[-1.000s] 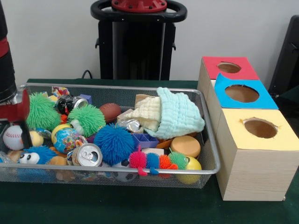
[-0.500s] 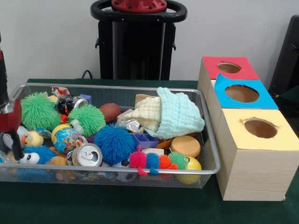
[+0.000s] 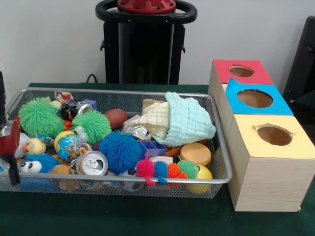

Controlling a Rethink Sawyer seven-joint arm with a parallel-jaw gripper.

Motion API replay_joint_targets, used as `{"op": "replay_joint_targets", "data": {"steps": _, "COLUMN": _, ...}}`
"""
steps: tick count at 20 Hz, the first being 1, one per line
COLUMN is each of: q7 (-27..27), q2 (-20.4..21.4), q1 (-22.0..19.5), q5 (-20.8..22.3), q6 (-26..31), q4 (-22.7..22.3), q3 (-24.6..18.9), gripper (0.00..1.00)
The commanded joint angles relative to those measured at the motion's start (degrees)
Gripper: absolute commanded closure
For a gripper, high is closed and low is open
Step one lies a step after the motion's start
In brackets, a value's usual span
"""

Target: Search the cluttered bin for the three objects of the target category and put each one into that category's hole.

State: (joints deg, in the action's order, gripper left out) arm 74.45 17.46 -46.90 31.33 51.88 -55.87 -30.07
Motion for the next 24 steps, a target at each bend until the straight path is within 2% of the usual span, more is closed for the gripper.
{"op": "replay_joint_targets", "data": {"steps": 1, "q7": -4.1, "q2": -3.5, "q1": -0.5, "q5": 2.7, "q6": -2.3, "q4": 1.3, "q3": 2.0, "gripper": 0.0}}
{"op": "replay_joint_targets", "data": {"steps": 7, "q7": -4.4, "q2": -2.1, "q1": -0.8, "q5": 2.3, "q6": -0.7, "q4": -0.6, "q3": 3.0, "gripper": 0.0}}
{"op": "replay_joint_targets", "data": {"steps": 10, "q7": -4.5, "q2": 2.1, "q1": -1.1, "q5": 1.5, "q6": 2.2, "q4": -3.9, "q3": 4.1, "gripper": 0.0}}
{"op": "replay_joint_targets", "data": {"steps": 14, "q7": -5.0, "q2": 4.9, "q1": -1.2, "q5": 0.4, "q6": 5.4, "q4": -5.8, "q3": 4.9, "gripper": 0.0}}
{"op": "replay_joint_targets", "data": {"steps": 20, "q7": -6.2, "q2": 4.9, "q1": -1.0, "q5": -0.4, "q6": 7.2, "q4": -4.5, "q3": 5.2, "gripper": 0.0}}
{"op": "replay_joint_targets", "data": {"steps": 24, "q7": -6.1, "q2": 4.3, "q1": -1.5, "q5": -0.7, "q6": 6.1, "q4": -5.9, "q3": 4.9, "gripper": 0.0}}
